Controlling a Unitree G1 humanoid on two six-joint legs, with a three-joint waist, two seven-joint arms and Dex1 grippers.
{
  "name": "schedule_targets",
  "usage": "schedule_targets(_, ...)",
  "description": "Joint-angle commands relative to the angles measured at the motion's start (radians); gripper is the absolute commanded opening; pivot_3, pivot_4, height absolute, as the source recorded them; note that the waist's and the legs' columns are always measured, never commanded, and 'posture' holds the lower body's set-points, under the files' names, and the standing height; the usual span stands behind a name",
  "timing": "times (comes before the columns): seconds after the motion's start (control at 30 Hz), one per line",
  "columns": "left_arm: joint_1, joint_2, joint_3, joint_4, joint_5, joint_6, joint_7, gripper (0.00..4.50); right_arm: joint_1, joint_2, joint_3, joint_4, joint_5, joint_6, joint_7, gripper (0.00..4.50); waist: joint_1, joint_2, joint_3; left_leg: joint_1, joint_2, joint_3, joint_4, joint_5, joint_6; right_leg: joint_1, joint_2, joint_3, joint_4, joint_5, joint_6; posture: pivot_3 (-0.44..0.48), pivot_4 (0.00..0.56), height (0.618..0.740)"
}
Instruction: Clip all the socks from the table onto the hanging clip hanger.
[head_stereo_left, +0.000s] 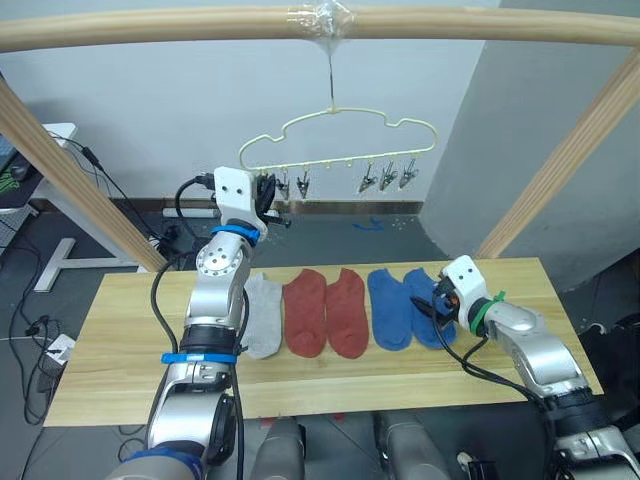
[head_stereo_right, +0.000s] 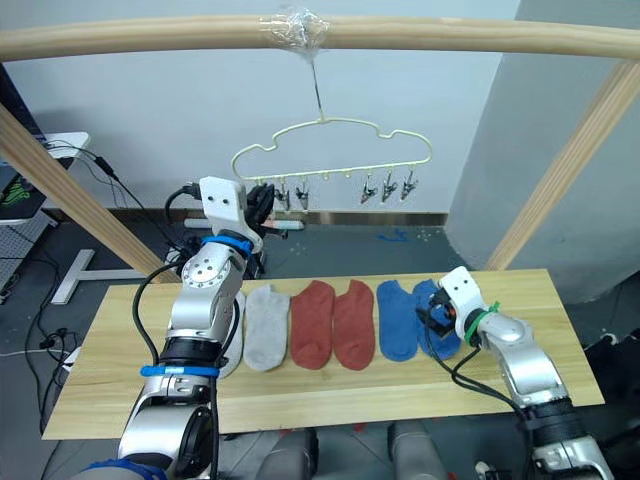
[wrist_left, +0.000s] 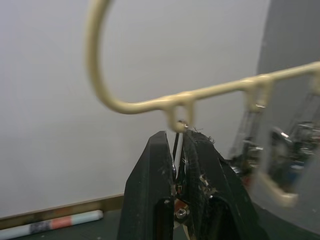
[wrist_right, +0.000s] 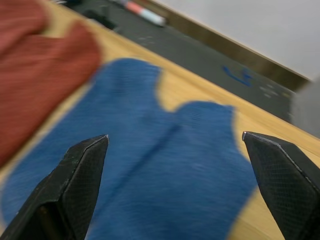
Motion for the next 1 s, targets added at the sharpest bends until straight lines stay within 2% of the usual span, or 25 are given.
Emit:
schedule_targets(0.03,0.015,0.009,0.0,-0.061,-0.005,0.006,-0.01,0.08,-0.047,-0.007,0.0,0.152,-0.041,-0.115,0.009,4.5,-0.001,0.0,0.0,0.0,0.0,0.0,0.0,0.0,0.0,0.0,0.0,0.0,0.0,0.0,0.0,0.007,0.218,0.74)
schedule_targets(0.2,0.019,0.005,0.001,-0.07,0.0,0.012,-0.005,0.08,-0.12,-0.001,0.014,0.371,-0.068,-0.22,0.068,4.5,-0.001,0.0,0.0,0.0,-0.001,0.0,0.0,0.0,0.0,0.001,0.0,0.0,-0.001,0.0,0.0,0.016,0.213,0.74)
schedule_targets(0.37,0.025,-0.004,-0.003,-0.084,0.002,0.019,0.001,0.08,-0.167,0.019,0.001,0.51,-0.073,-0.267,0.091,4.5,-0.001,0.0,0.0,0.0,-0.001,0.0,0.0,0.0,0.0,0.001,0.0,0.0,-0.001,0.0,0.0,0.016,0.213,0.74)
schedule_targets(0.73,0.03,0.003,0.003,-0.093,0.002,0.029,0.001,0.08,-0.176,0.04,0.007,0.579,-0.092,-0.285,0.134,4.5,-0.001,0.0,0.0,0.0,-0.001,0.0,0.001,0.0,0.0,0.002,0.0,0.0,-0.001,0.0,0.0,0.029,0.22,0.74)
schedule_targets(0.83,0.026,0.002,0.003,-0.093,0.002,0.03,0.001,0.08,-0.163,0.029,0.029,0.587,-0.114,-0.264,0.147,3.91,-0.001,0.0,0.0,0.002,-0.001,0.0,0.001,0.0,0.0,0.003,0.0,0.0,-0.001,0.0,0.0,0.029,0.22,0.74)
schedule_targets(1.0,0.026,0.003,0.001,-0.089,0.002,0.029,-0.002,0.08,-0.134,0.01,0.027,0.573,-0.124,-0.261,0.158,2.2,-0.001,0.0,0.0,0.003,-0.001,0.0,0.001,0.0,0.0,0.004,0.0,0.0,-0.001,0.0,0.0,0.028,0.22,0.74)
